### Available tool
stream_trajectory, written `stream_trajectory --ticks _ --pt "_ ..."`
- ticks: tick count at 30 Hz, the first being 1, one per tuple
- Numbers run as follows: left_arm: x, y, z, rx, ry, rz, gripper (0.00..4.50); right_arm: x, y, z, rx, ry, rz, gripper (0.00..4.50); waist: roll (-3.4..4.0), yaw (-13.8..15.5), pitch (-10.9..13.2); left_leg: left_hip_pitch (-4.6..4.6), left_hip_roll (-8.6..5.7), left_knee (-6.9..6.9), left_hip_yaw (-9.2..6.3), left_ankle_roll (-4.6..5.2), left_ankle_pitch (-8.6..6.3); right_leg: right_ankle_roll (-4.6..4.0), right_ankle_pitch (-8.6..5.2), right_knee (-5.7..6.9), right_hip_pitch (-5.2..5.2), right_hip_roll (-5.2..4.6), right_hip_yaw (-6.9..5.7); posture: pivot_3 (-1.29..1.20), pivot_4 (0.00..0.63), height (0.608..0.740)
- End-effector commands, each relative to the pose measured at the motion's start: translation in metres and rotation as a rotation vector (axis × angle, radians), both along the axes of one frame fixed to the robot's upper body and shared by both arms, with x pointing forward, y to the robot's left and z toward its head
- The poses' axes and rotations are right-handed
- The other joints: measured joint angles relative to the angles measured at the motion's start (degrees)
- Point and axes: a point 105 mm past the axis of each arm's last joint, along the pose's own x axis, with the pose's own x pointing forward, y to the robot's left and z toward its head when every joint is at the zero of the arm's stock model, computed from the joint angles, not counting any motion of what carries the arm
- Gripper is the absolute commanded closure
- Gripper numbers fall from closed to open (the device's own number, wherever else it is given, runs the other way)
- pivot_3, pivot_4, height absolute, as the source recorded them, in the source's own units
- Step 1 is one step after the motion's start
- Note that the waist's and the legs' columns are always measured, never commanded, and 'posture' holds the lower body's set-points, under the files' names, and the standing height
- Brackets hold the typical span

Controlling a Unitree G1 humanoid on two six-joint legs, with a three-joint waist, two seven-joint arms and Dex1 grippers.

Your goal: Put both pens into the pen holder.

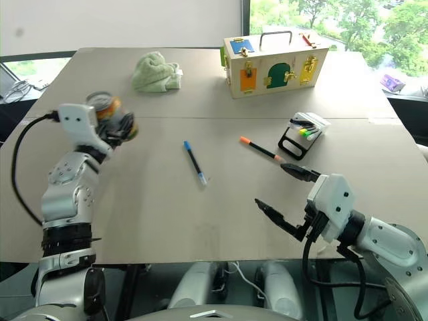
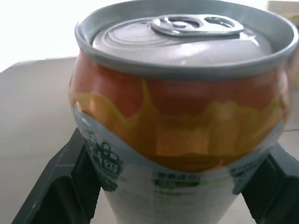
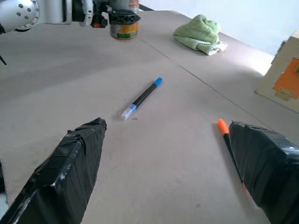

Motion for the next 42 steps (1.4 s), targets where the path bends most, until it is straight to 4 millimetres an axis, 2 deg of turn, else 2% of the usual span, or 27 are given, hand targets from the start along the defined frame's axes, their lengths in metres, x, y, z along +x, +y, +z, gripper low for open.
stream_trajectory --ticks 1,4,6,7,10,14,17,20,24,28,34,37,42 --pt "-0.016 0.029 0.007 0.016 -0.016 0.138 1.28 0.000 0.005 0.004 0.005 -0.022 0.058 0.00 -0.17 0.60 -0.01 -0.01 -0.01 0.00 -0.01 0.00 0.00 0.00 0.00 0.00 0.00 -0.02 -0.01 0.00 0.150 0.740" --pt "-0.023 0.039 -0.001 0.022 0.011 0.176 1.28 0.003 0.006 0.003 0.004 -0.019 0.077 0.00 -0.28 0.71 -0.08 0.03 -0.01 0.05 -0.11 -0.04 -0.04 -0.02 0.01 0.01 0.04 -0.06 -0.11 0.00 0.150 0.740" --pt "-0.027 0.039 -0.001 -0.015 -0.006 0.153 0.24 0.009 0.007 0.000 -0.012 -0.010 0.070 0.00 -0.28 0.33 -0.11 0.05 -0.01 0.05 -0.10 -0.13 -0.09 -0.13 0.07 0.01 0.08 -0.07 -0.10 0.00 0.150 0.740" --pt "-0.028 0.038 0.000 -0.025 -0.013 0.146 0.04 0.011 0.007 -0.001 -0.018 -0.005 0.064 0.00 -0.28 0.11 -0.11 0.07 -0.01 0.05 -0.09 -0.23 -0.15 -0.19 0.10 0.01 0.08 -0.09 -0.10 0.00 0.150 0.740" --pt "-0.034 0.025 0.010 -0.044 -0.050 0.075 0.04 0.028 0.004 -0.001 -0.038 -0.042 -0.023 0.00 -0.30 -0.26 -0.11 0.07 0.00 0.05 -0.10 -0.24 -0.15 -0.23 0.12 0.03 0.06 -0.10 -0.11 0.00 0.150 0.740" --pt "-0.055 0.005 0.020 -0.096 -0.068 -0.043 0.04 0.053 0.006 -0.013 -0.068 0.069 -0.083 0.00 -0.29 -0.17 -0.11 0.05 -0.01 0.05 -0.09 -0.26 -0.14 -0.25 0.13 0.02 0.06 -0.12 -0.12 0.00 0.150 0.740" --pt "-0.077 -0.010 0.017 -0.049 -0.007 -0.168 0.04 0.078 0.011 -0.019 -0.167 0.114 -0.135 0.00 -0.31 -1.00 -0.11 0.05 0.00 0.04 -0.02 -0.27 -0.15 -0.25 0.14 0.03 0.03 -0.27 -0.22 0.00 0.150 0.740" --pt "-0.101 -0.027 0.005 -0.061 0.103 -0.323 0.04 0.107 0.022 -0.022 -0.189 0.198 -0.153 0.00 -0.20 -1.17 -0.08 0.07 0.00 0.00 -0.01 -0.28 -0.15 -0.28 0.13 0.05 -0.04 -0.33 -0.34 0.00 0.150 0.740" --pt "-0.109 -0.019 0.003 -0.043 0.123 -0.280 0.04 0.129 0.034 -0.018 -0.222 0.202 -0.154 0.00 -0.05 -0.29 -0.02 0.03 -0.02 -0.01 -0.02 -0.28 -0.15 -0.29 0.12 0.04 -0.08 -0.35 -0.39 0.00 0.150 0.740" --pt "-0.106 -0.017 0.012 -0.075 0.056 -0.213 0.04 0.129 0.044 -0.014 -0.210 0.196 -0.112 0.00 -0.07 0.20 -0.03 -0.05 -0.06 -0.01 -0.04 -0.26 -0.16 -0.28 0.13 0.00 -0.09 -0.38 -0.42 0.00 0.150 0.740" --pt "-0.093 -0.015 0.014 -0.094 0.018 -0.170 0.04 0.112 0.045 -0.019 -0.212 0.185 -0.075 0.00 -0.06 -0.01 -0.04 -0.02 -0.06 -0.03 -0.03 -0.02 -0.03 -0.26 0.13 0.05 -0.05 -0.36 -0.42 0.00 0.150 0.740" --pt "-0.089 -0.011 0.012 -0.082 0.031 -0.154 0.04 0.108 0.045 -0.017 -0.194 0.196 -0.070 0.00 -0.03 -0.17 -0.05 -0.01 -0.06 -0.03 -0.02 -0.04 -0.04 -0.25 0.13 0.07 -0.05 -0.36 -0.41 0.00 0.150 0.740" --pt "-0.097 -0.015 0.005 -0.147 0.134 -0.124 0.04 0.102 0.039 -0.018 -0.197 0.206 -0.084 0.00 -0.01 -0.06 -0.06 0.00 -0.06 -0.03 -0.01 -0.24 -0.16 -0.25 0.13 0.06 -0.06 -0.36 -0.38 0.00 0.150 0.740"
